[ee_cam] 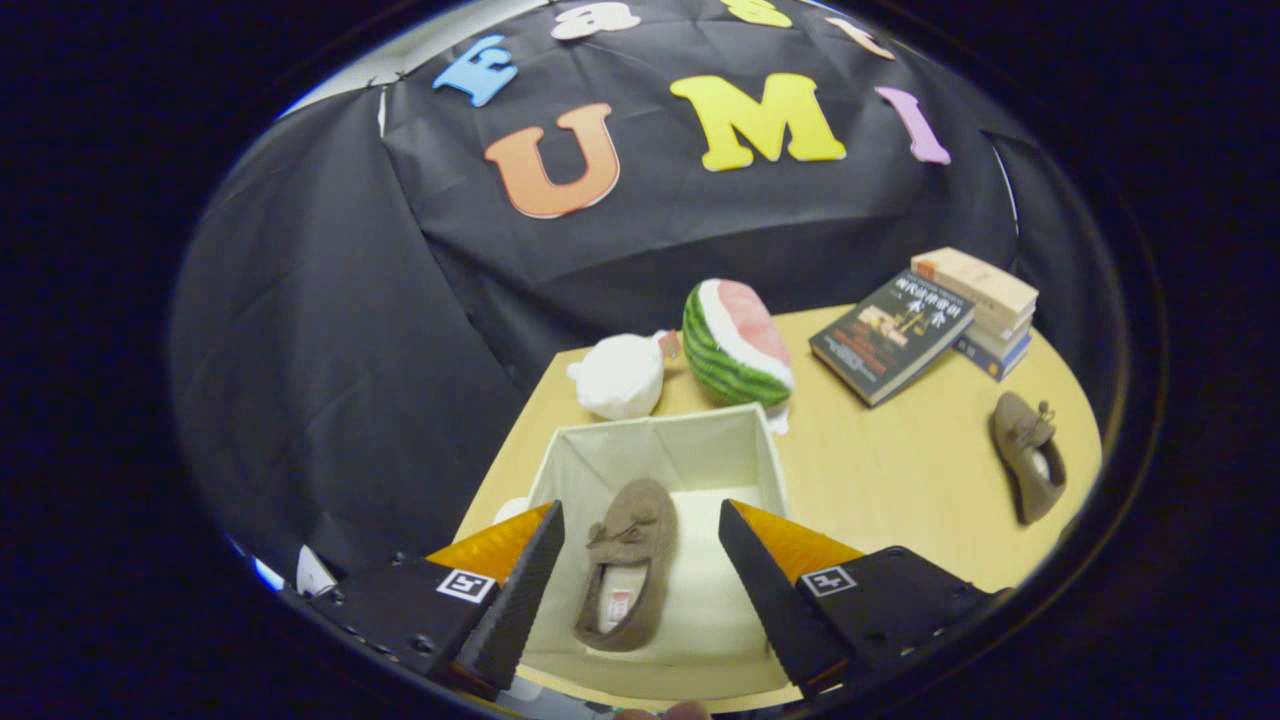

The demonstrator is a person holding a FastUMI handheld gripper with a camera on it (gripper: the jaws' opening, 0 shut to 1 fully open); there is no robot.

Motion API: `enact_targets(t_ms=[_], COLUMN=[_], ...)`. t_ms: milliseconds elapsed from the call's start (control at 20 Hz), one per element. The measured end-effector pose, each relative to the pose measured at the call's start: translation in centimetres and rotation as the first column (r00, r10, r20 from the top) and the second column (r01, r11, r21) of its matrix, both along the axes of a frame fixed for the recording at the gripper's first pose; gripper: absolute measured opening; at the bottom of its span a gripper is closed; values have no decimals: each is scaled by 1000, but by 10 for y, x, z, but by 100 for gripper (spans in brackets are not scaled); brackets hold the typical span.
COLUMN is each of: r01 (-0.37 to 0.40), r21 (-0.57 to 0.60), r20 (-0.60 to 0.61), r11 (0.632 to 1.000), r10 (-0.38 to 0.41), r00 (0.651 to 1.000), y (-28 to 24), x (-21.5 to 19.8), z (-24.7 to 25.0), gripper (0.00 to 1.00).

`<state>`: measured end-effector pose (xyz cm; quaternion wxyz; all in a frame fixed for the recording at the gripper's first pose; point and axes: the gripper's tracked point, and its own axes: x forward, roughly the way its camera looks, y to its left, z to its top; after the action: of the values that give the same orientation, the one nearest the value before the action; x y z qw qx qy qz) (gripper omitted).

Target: Open the storage box then place both shoes into the box .Put the left shoe in first, then the right shoe, with the right side of both shoes facing outward in a uniform manner.

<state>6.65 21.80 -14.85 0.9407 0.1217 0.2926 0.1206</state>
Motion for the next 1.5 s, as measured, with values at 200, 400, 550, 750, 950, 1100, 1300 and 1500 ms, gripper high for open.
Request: enact_targets(t_ms=[200,400,550,750,950,1100,1300,1500], r01=[17,64,95,131,148,153,163,139], r21=[-60,-88,-106,-119,-126,-134,-149,-205], r20=[114,162,175,171,155,151,119,65], r11=[998,994,990,984,981,979,975,969], r10=[-10,-49,-76,-110,-128,-133,-146,-128], r00=[993,986,982,979,980,980,982,990], y=[-60,-132,-187,-256,-310,-344,-386,-422], x=[3,9,12,18,26,29,30,28], z=[44,63,64,52,34,21,-8,-53], gripper=[96,96,96,96,96,96,96,96])
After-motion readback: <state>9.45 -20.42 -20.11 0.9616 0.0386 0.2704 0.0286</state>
